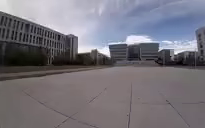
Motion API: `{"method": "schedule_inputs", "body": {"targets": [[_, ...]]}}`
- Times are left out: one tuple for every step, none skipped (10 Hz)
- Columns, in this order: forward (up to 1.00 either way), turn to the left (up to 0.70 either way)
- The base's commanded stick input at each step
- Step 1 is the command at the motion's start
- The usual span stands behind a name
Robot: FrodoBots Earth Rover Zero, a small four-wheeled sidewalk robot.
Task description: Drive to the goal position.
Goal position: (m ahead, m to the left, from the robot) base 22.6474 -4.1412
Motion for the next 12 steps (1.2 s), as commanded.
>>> {"method": "schedule_inputs", "body": {"targets": [[0.04, 0.00], [0.04, 0.00], [0.04, 0.00], [0.04, 0.00], [0.04, 0.00], [0.04, 0.00], [0.04, 0.00], [0.04, 0.00], [0.04, 0.00], [0.04, 0.00], [0.04, 0.00], [0.02, 0.00]]}}
